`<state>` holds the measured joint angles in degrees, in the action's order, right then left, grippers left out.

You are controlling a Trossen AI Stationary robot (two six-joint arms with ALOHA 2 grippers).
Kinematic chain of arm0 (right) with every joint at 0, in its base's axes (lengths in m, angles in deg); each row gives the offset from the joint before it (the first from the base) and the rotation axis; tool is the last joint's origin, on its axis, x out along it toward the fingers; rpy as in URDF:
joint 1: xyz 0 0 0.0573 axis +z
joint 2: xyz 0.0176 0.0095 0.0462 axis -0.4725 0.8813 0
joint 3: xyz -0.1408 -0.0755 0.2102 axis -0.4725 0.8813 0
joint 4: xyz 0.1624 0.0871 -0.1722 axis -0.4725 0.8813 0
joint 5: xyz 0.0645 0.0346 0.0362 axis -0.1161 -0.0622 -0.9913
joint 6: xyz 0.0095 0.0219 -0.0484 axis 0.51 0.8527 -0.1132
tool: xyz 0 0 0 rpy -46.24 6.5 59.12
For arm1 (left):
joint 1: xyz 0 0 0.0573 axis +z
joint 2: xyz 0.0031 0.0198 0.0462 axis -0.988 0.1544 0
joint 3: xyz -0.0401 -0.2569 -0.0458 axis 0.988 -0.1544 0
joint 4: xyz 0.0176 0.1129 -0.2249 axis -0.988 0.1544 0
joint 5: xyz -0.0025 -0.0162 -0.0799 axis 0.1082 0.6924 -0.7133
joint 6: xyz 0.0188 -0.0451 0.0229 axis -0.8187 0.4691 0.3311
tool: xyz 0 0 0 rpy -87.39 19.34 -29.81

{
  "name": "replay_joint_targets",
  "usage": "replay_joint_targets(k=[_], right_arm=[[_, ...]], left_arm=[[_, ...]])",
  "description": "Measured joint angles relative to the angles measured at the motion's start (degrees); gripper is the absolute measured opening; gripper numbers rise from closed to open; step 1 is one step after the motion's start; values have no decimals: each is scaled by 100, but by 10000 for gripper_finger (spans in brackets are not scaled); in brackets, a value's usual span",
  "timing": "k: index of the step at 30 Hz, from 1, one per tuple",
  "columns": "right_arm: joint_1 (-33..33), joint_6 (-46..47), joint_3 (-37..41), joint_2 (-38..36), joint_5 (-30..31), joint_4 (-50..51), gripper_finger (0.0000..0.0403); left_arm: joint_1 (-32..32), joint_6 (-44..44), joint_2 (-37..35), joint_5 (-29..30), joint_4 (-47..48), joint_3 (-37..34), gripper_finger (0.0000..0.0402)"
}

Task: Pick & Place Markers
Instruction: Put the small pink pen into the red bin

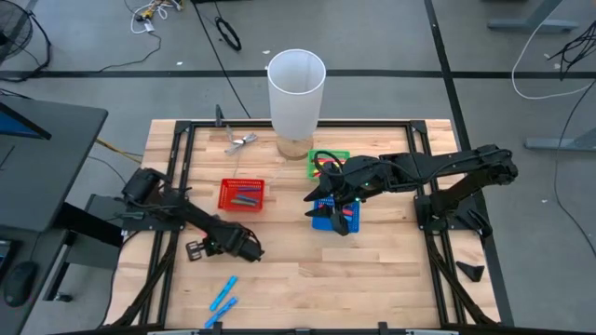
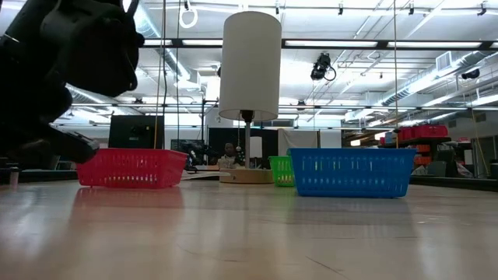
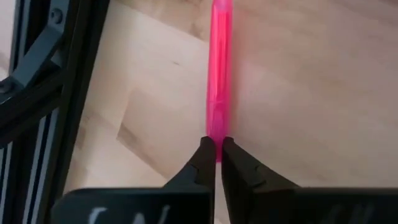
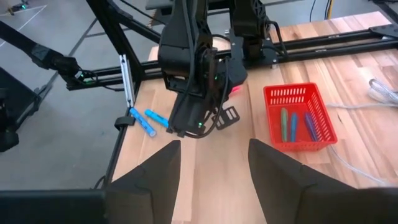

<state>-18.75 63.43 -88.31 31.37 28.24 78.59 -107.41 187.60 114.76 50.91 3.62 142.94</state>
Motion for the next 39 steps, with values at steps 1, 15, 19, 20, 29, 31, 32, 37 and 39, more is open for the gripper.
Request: replay_joint_targets(k=[1,15,19,20,29,31,32,37,39], right_arm=[[0,43,0,0,0,0,189],[0,121,0,0,0,-2,189],[0,121,0,0,0,0,189],[0,121,0,0,1,0,189],[2,121,0,0,0,2,189],[2,121,0,0,0,3,189],[2,121,0,0,0,2,189],[2,130,0,0,1,2,189],[1,189,0,0,1,-4,189]], left_arm=[[-35,0,-33,-3,-18,-10,12],[-384,195,-868,97,0,-16,8],[-431,197,-1063,139,28,-16,8],[-446,197,-1096,162,29,-16,10],[-581,-22,-1574,595,23,-14,8],[-614,-207,-1706,617,25,-14,10],[-627,-320,-1772,624,25,-14,10],[-742,-1063,-2071,640,39,-13,6],[-775,-1464,-2180,631,34,-12,7]])
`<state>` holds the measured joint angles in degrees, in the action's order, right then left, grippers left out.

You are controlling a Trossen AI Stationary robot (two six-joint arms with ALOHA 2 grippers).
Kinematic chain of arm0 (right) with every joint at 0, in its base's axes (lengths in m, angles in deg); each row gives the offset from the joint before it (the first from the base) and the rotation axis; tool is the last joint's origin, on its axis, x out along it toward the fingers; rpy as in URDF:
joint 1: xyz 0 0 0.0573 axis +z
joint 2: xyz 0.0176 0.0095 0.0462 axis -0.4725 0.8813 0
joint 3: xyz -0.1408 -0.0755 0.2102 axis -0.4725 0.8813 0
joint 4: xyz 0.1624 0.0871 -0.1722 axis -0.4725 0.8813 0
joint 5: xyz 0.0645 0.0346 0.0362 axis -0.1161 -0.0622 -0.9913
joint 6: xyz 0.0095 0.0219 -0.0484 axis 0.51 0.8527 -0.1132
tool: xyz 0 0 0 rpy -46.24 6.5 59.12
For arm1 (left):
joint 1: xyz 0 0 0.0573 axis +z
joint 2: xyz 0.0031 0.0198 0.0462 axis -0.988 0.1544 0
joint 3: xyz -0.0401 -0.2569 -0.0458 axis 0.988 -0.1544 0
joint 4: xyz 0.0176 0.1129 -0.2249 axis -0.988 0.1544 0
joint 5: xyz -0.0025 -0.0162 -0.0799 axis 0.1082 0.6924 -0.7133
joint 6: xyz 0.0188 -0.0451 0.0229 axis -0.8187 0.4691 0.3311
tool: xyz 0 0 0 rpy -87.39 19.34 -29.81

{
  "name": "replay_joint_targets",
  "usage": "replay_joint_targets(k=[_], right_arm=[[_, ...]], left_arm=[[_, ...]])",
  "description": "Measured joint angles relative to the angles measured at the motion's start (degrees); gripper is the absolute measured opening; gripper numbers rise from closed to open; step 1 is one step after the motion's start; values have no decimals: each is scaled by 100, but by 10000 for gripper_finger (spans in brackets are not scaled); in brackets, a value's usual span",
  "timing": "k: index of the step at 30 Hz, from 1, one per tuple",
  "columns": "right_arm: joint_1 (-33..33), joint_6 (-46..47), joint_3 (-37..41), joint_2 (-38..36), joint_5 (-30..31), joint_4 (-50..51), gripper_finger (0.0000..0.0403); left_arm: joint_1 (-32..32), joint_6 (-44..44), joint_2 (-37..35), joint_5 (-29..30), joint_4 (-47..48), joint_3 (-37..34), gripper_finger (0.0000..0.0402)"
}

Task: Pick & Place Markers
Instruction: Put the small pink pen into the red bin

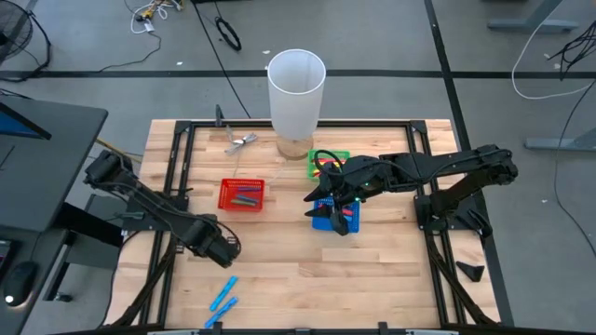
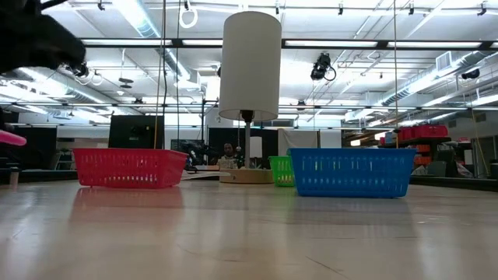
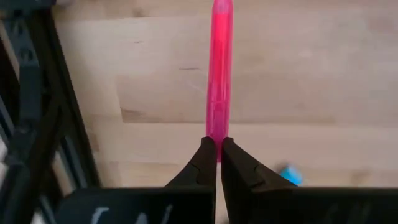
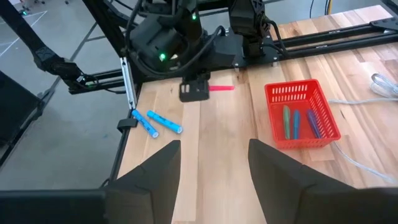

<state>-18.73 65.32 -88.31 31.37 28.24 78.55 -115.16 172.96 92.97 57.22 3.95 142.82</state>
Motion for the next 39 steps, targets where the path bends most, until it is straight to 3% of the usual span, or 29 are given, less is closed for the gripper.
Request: replay_joint_targets(k=[12,18,27,39], right_arm=[[1,408,0,0,1,-108,189],[1,554,0,0,2,-108,189],[1,553,0,0,2,-105,189],[0,535,0,0,2,-103,189]], left_arm=[[187,-3568,-329,-148,186,4,7],[511,-5415,-329,130,402,4,6],[1402,-7623,-329,526,625,4,6],[3049,-9765,-329,1280,684,4,6]])
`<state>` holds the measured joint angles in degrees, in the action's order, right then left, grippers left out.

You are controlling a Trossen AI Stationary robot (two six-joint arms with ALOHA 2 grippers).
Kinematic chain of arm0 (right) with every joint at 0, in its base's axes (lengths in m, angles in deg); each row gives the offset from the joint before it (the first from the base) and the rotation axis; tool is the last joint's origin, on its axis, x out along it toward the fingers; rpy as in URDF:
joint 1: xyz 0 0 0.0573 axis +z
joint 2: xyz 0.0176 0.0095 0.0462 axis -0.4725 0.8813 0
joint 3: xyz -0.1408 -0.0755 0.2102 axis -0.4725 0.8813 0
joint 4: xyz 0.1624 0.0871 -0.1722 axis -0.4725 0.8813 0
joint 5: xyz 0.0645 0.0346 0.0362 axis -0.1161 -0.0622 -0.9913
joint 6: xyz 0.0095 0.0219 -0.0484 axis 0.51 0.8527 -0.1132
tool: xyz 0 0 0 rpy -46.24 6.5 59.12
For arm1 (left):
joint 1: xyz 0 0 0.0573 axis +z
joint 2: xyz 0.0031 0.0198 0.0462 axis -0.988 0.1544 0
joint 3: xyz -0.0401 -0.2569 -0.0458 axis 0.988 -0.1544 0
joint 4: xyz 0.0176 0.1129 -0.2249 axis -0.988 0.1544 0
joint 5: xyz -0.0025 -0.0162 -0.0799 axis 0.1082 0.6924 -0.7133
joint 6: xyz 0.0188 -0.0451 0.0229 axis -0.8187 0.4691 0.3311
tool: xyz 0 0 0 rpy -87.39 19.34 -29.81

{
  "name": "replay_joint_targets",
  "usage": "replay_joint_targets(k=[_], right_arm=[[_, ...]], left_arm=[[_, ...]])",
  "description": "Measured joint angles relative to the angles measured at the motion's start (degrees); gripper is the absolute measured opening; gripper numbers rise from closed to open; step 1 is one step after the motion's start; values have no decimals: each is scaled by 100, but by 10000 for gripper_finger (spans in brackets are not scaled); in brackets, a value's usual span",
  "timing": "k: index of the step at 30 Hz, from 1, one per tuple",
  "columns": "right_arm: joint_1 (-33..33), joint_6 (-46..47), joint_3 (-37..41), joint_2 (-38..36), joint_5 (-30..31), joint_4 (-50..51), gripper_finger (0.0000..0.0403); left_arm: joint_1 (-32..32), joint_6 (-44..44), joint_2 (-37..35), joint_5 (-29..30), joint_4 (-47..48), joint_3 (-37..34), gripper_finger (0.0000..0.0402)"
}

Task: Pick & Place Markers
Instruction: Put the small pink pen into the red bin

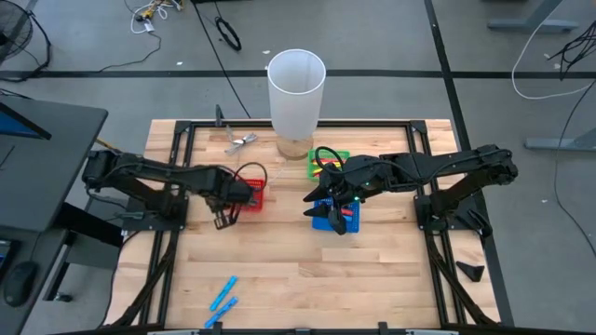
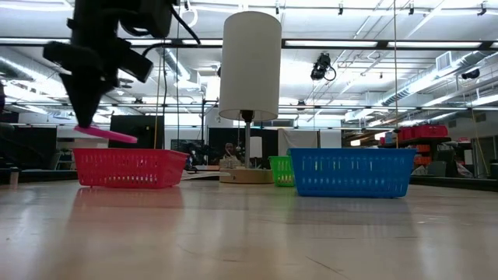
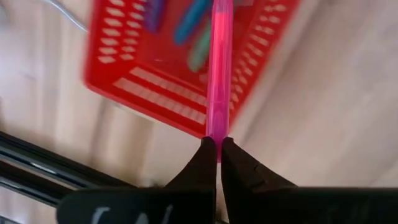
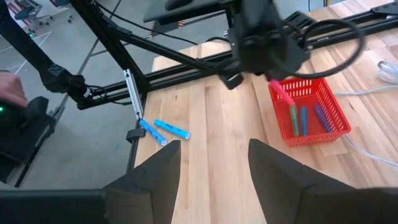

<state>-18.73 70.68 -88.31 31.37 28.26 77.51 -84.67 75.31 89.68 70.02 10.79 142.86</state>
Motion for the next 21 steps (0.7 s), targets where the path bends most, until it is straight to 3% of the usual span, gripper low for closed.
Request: replay_joint_targets(k=[13,21], right_arm=[[-2,-12,0,0,0,2,189],[-2,9,0,0,0,2,189]], left_arm=[[883,-2111,2,315,-707,0,6],[1025,-2279,2,379,-706,0,6]])
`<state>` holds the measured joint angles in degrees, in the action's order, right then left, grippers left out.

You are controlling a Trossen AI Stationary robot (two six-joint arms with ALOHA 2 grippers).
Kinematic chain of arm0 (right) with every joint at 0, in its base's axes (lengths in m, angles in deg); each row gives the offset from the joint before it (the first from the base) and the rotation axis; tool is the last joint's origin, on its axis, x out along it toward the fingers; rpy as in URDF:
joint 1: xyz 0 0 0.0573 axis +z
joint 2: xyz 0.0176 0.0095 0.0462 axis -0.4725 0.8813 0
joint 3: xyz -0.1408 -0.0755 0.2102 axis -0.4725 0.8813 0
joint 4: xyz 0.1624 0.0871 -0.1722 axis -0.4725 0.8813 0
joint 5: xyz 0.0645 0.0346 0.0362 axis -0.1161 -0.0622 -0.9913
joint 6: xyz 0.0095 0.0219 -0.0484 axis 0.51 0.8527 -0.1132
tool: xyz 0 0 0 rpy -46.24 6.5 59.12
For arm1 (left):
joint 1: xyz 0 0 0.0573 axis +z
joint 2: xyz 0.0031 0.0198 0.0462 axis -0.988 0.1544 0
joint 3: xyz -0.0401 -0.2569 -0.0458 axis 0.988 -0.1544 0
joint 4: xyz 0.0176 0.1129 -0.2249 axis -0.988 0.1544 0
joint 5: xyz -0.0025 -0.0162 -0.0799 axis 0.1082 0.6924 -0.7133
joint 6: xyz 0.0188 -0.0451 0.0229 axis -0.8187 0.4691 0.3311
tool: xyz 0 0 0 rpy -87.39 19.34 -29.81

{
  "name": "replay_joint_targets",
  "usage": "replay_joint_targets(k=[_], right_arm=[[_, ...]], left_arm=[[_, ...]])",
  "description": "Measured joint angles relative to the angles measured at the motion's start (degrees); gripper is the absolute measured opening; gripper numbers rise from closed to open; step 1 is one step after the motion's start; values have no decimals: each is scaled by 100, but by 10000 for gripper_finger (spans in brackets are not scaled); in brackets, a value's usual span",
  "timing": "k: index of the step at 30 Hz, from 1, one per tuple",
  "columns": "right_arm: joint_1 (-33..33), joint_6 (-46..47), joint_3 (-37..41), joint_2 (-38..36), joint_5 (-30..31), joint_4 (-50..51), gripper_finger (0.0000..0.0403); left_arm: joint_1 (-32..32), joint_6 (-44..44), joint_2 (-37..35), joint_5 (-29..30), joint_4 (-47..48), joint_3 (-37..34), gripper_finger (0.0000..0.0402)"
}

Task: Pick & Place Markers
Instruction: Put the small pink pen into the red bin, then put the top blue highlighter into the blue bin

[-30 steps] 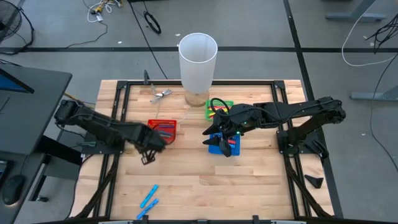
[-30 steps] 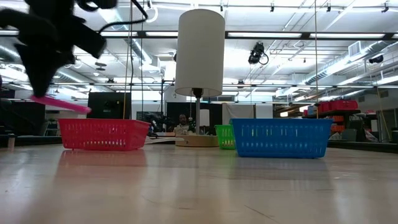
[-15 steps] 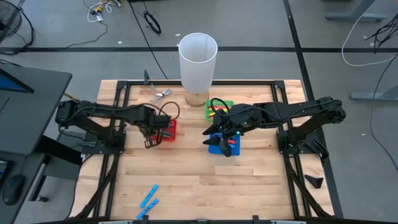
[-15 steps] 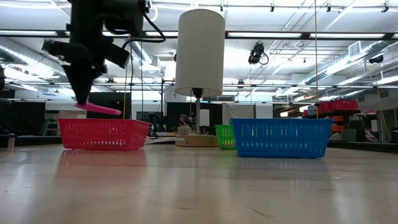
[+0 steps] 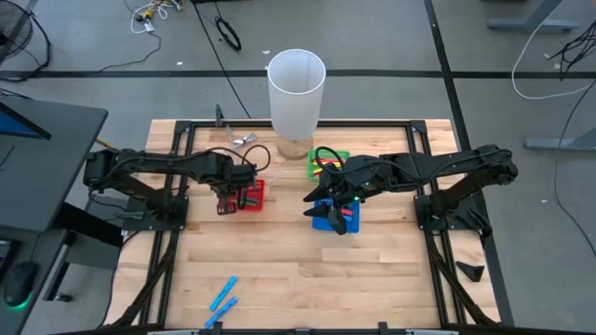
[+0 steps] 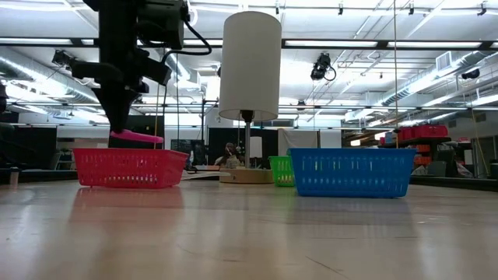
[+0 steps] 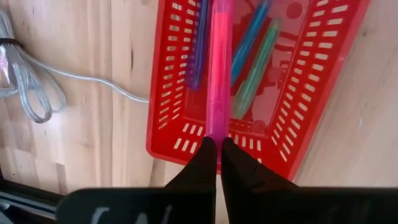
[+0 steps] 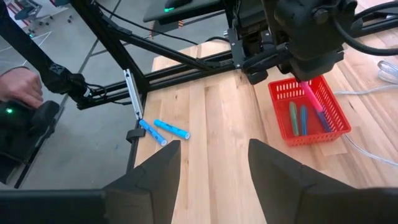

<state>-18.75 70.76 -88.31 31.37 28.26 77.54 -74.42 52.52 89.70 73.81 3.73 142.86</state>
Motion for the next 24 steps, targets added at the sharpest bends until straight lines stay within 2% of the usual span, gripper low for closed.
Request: replay_joint_targets(k=[12,24], right_arm=[[0,-9,0,0,0,0,189],[0,-11,0,0,0,1,189]], left_arm=[[-94,-155,2,85,-13,0,78],[-92,-148,2,85,-14,0,180]])
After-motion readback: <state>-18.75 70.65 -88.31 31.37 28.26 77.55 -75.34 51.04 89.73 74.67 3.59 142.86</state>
